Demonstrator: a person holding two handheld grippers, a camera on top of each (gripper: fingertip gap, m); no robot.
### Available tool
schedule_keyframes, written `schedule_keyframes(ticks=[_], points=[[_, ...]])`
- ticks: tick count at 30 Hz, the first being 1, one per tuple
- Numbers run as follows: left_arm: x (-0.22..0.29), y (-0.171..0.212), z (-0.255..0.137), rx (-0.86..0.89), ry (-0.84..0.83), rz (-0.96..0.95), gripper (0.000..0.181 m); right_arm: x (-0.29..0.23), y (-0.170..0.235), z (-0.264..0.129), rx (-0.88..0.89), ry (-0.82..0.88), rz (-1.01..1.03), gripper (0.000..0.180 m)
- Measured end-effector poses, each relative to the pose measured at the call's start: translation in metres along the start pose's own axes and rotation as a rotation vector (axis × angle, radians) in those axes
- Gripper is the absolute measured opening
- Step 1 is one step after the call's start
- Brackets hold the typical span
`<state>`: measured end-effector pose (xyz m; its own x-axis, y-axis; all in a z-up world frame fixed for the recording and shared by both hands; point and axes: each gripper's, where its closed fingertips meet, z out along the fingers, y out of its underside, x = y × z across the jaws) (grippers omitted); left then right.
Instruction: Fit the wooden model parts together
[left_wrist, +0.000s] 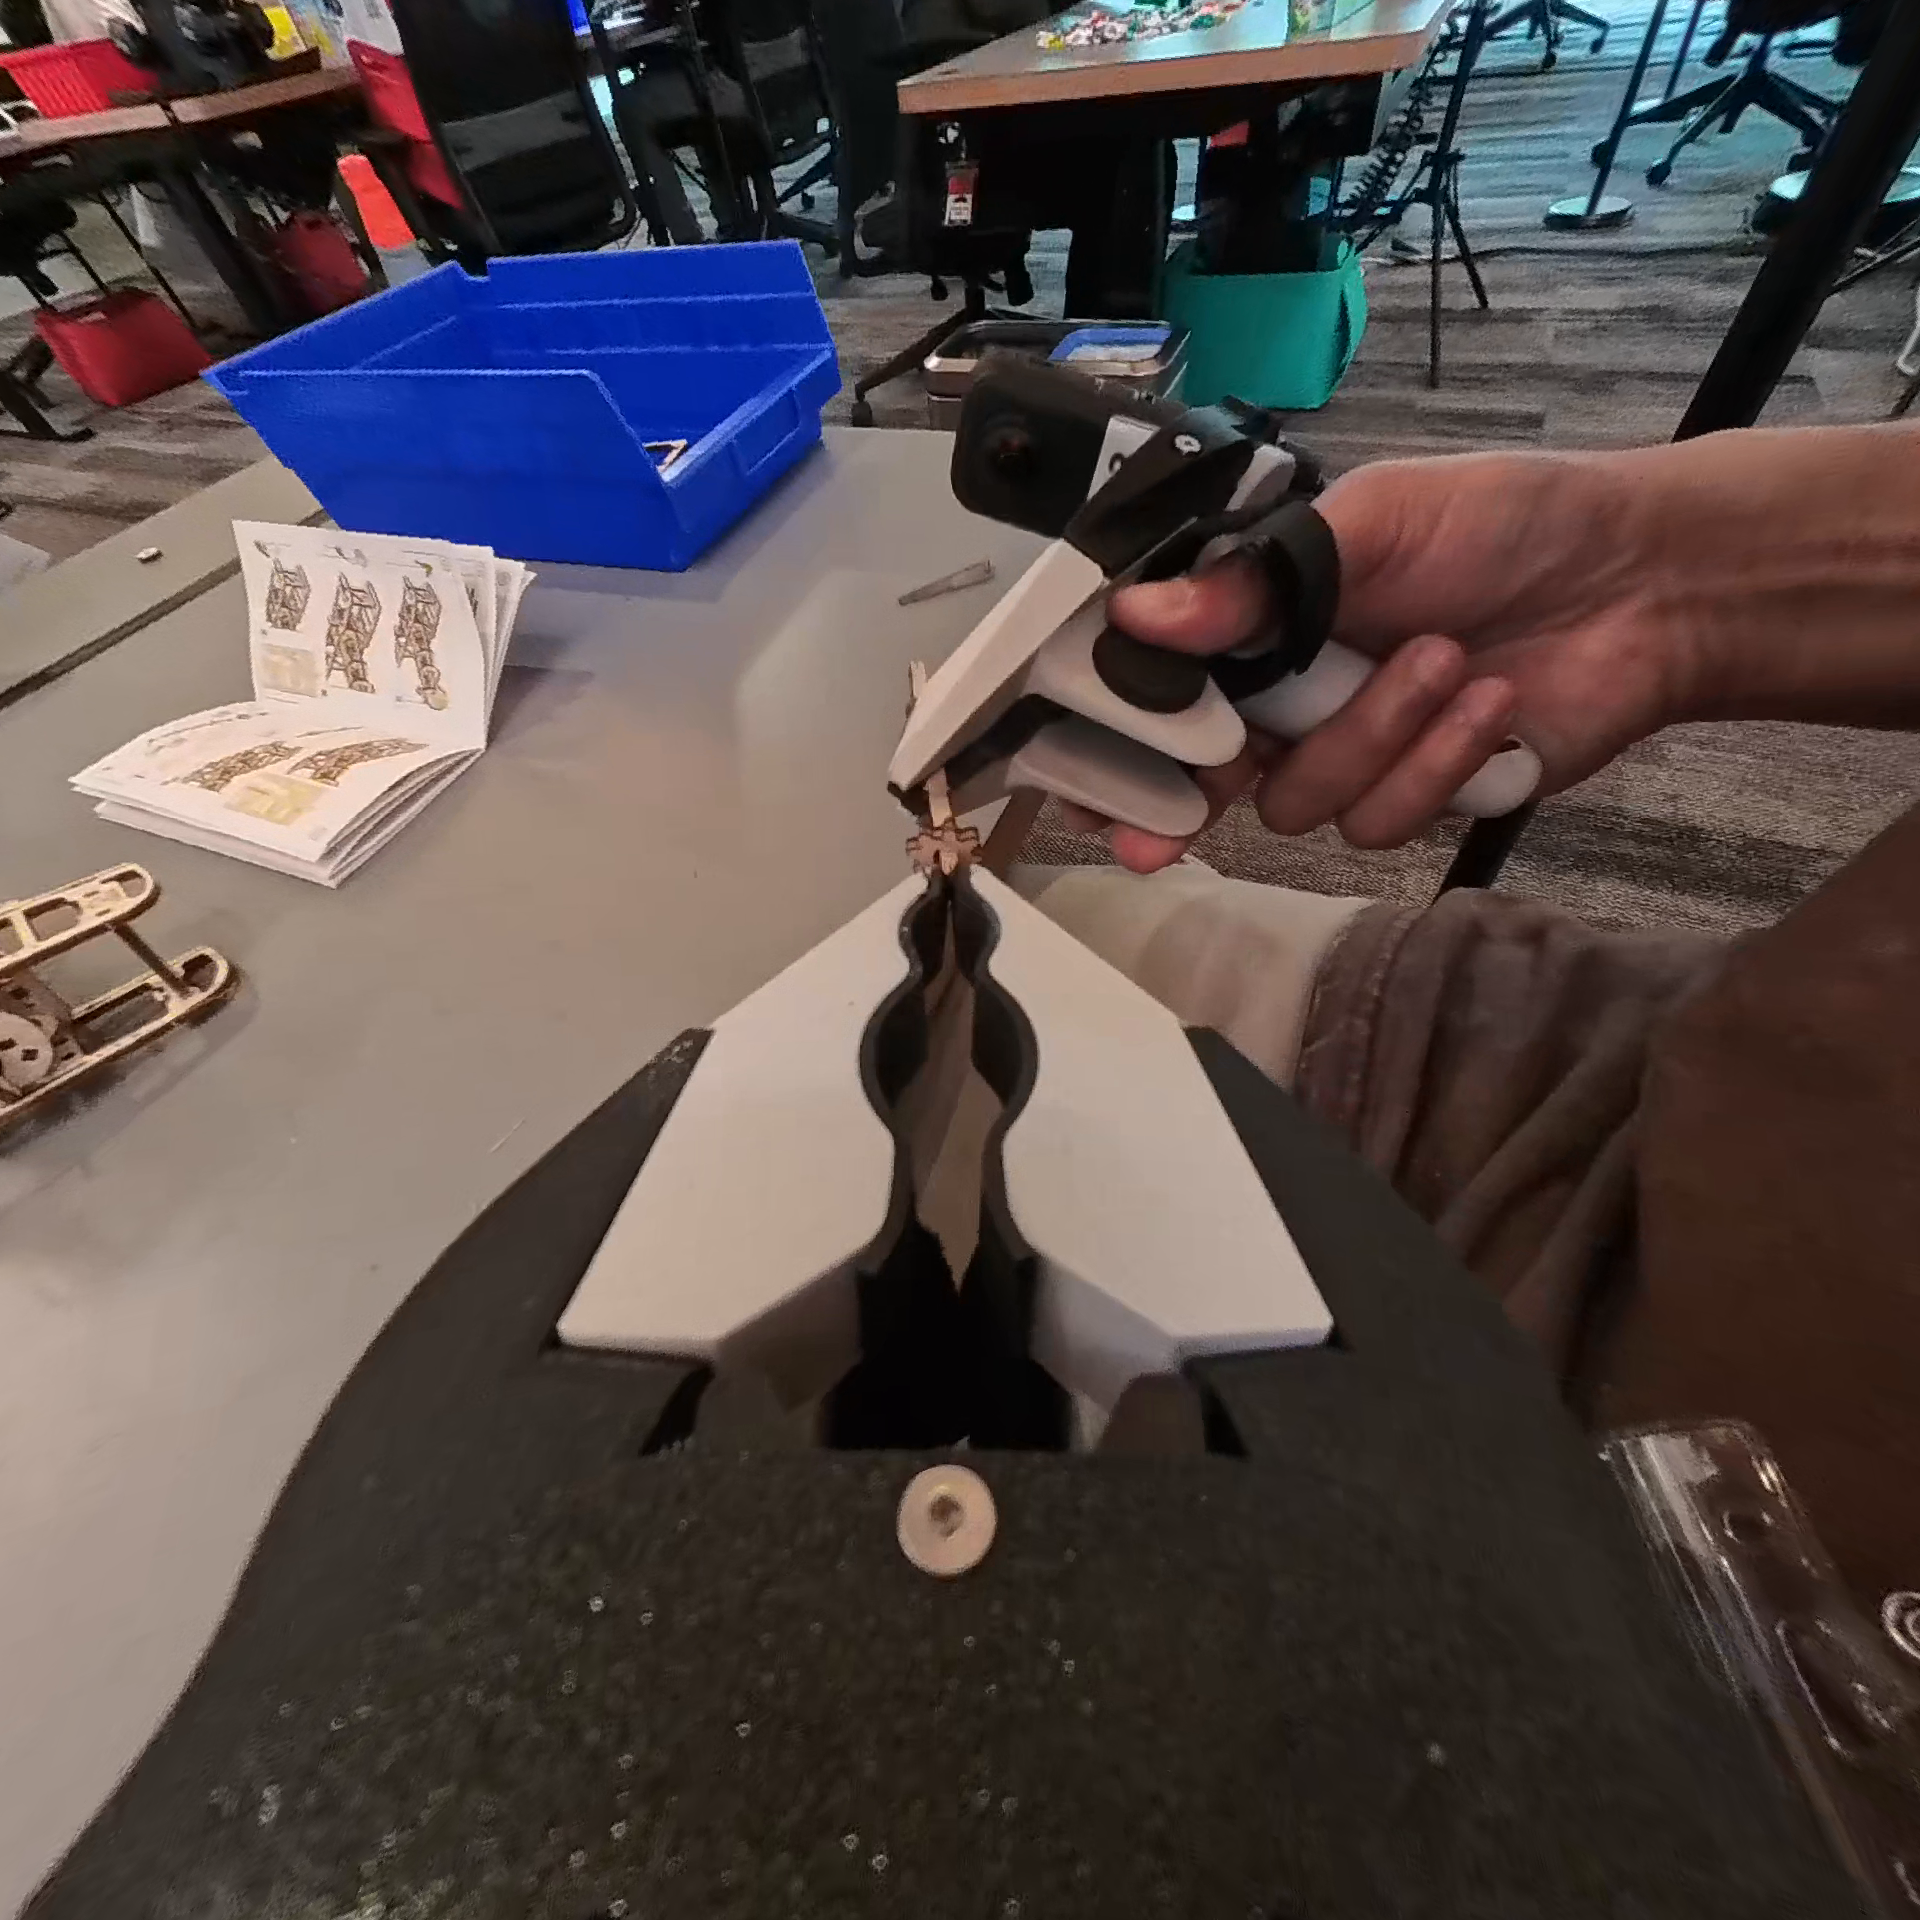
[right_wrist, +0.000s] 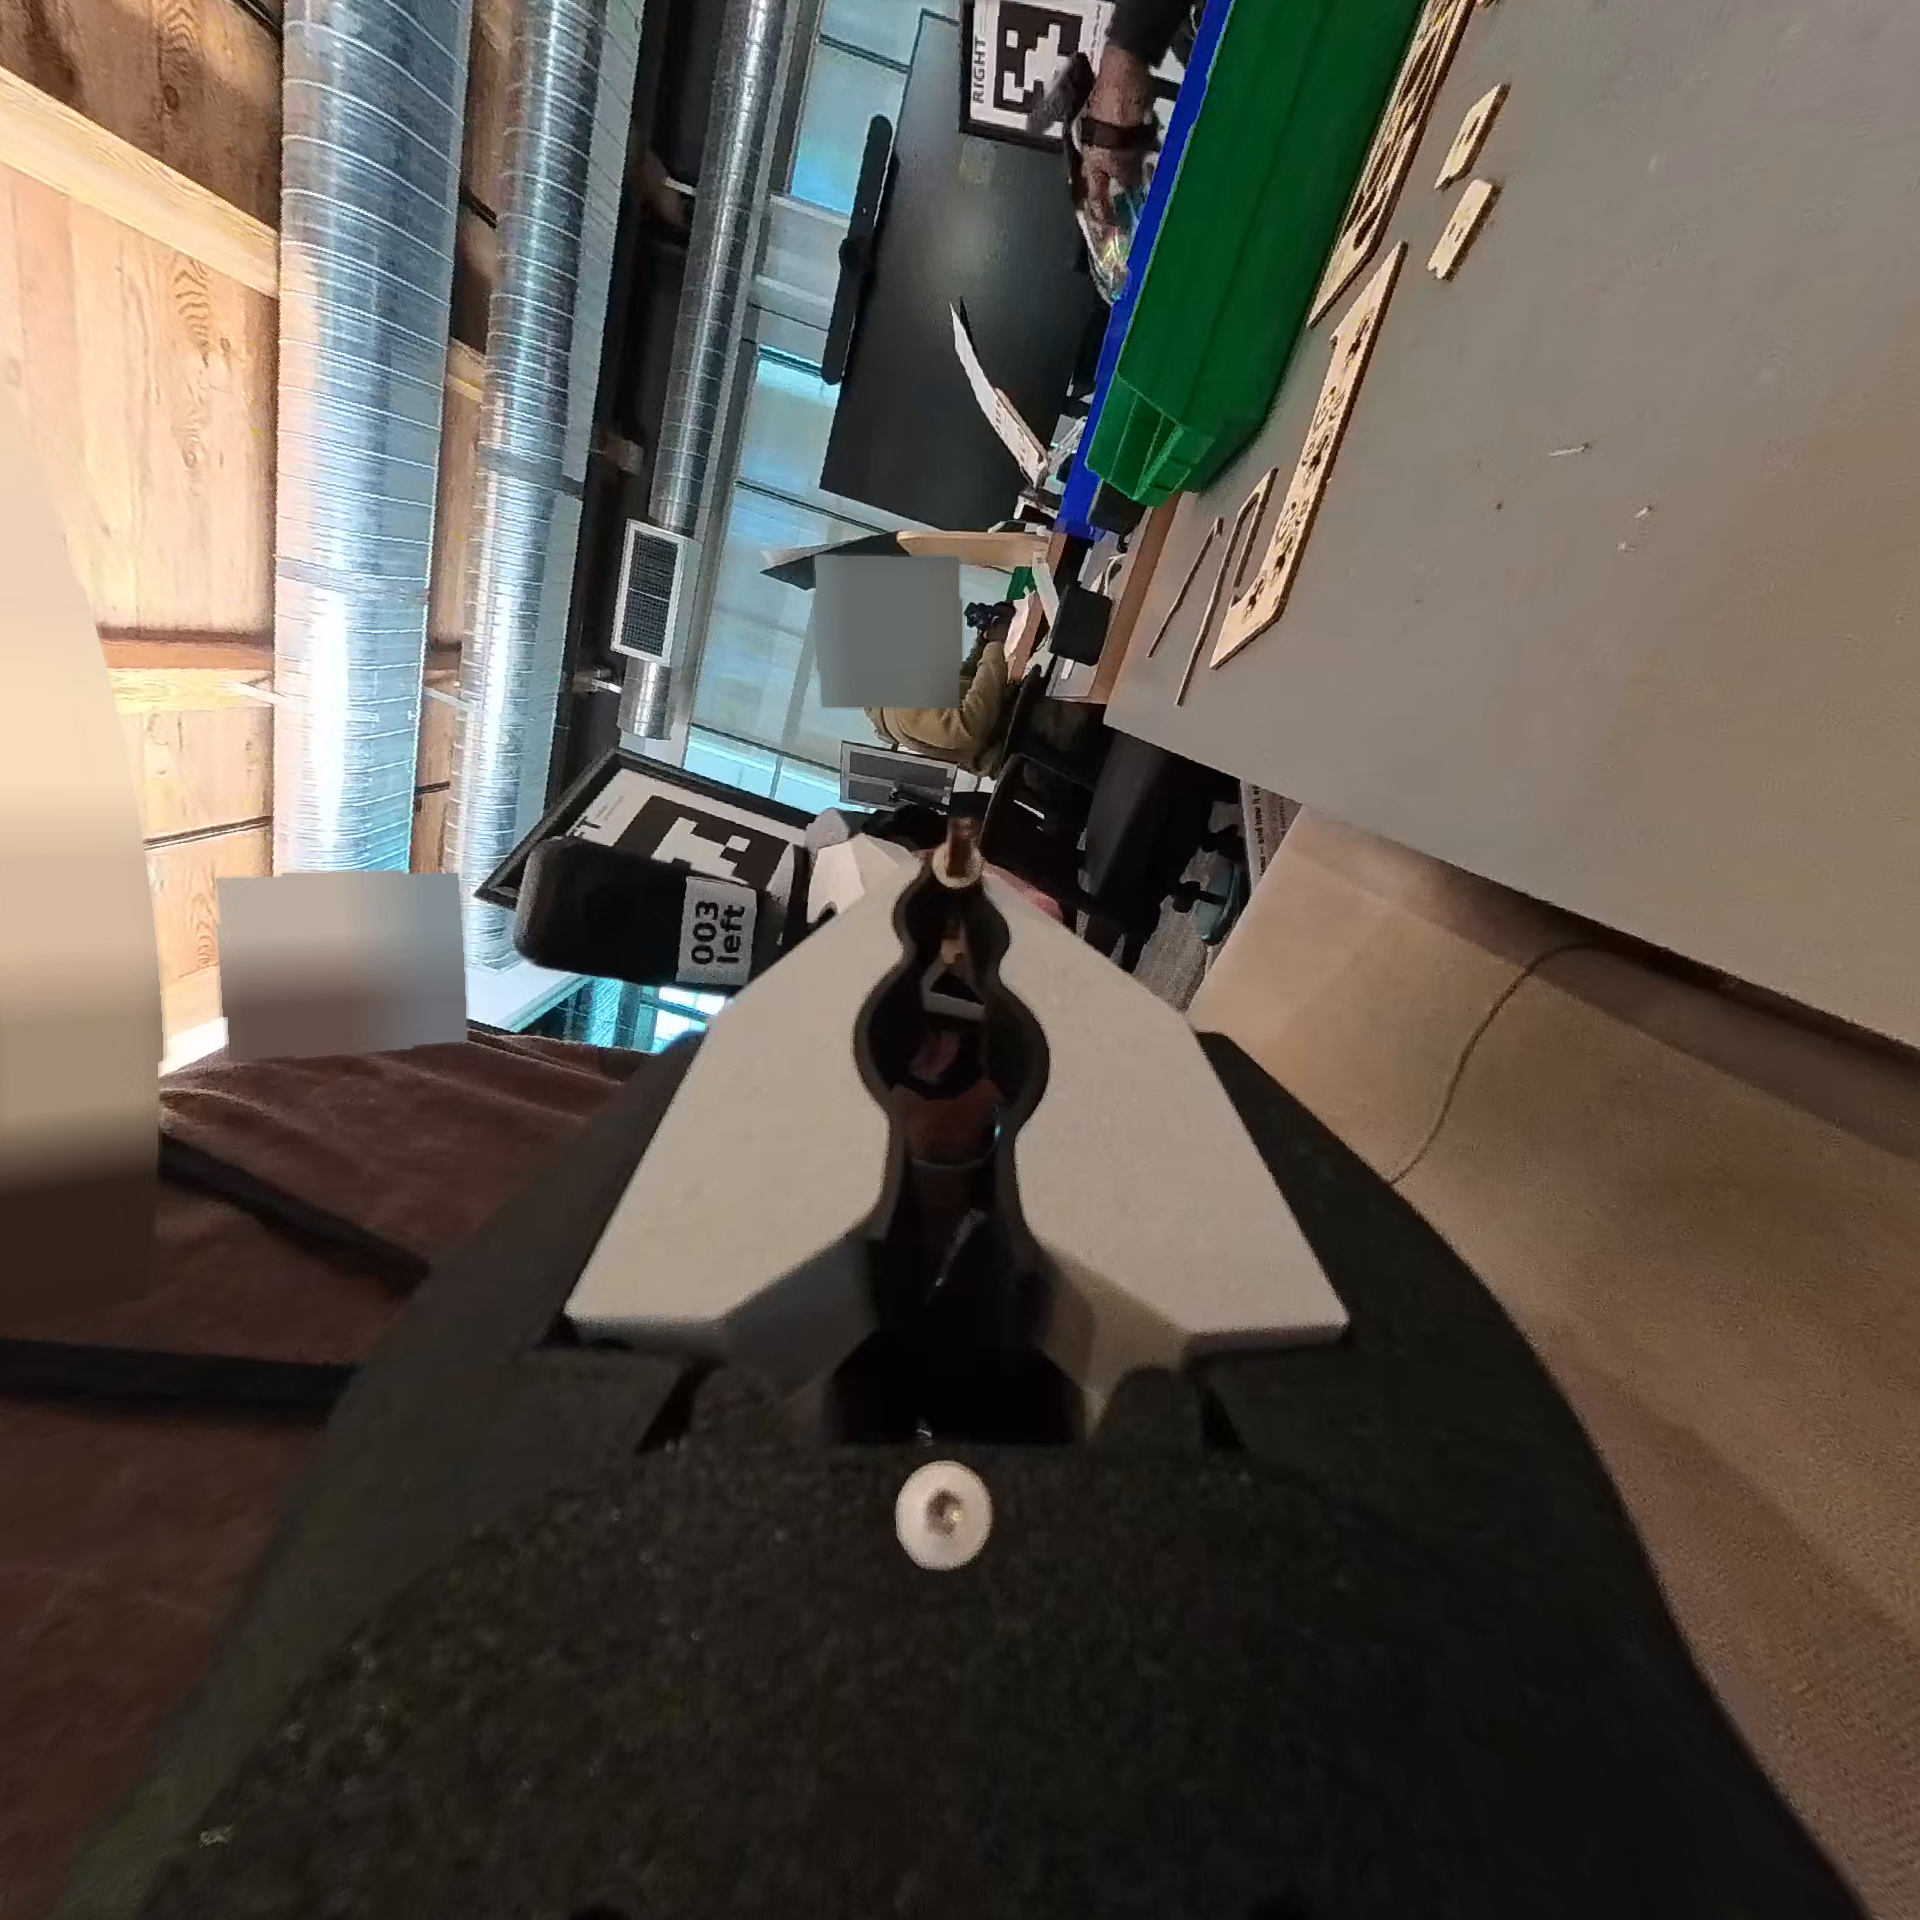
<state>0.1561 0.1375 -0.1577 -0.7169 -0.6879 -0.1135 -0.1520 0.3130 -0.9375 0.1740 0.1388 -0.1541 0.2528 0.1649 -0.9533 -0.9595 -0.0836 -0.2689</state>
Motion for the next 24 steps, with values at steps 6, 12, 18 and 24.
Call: schedule_keyframes(ticks=[6, 12, 18, 24], points=[[0.0008, 0.0001, -0.0001, -0.001, 0.013, -0.022, 0.005, -0.0024, -0.0002, 0.0007, -0.004, -0.012, -0.004, 0.002], [0.0008, 0.001, -0.0008, 0.002, 0.005, -0.02, 0.002, -0.0014, 0.0037, 0.0047, -0.023, -0.006, -0.007, 0.002], [0.0027, 0.0082, 0.0008, -0.039, -0.026, 0.04, 0.0, 0.0044, 0.0077, 0.0041, -0.053, 0.056, -0.052, 0.002], [-0.0002, 0.007, 0.0071, -0.05, -0.086, 0.089, 0.0, 0.0062, 0.0021, 0.0016, -0.023, 0.092, -0.081, 0.002]])
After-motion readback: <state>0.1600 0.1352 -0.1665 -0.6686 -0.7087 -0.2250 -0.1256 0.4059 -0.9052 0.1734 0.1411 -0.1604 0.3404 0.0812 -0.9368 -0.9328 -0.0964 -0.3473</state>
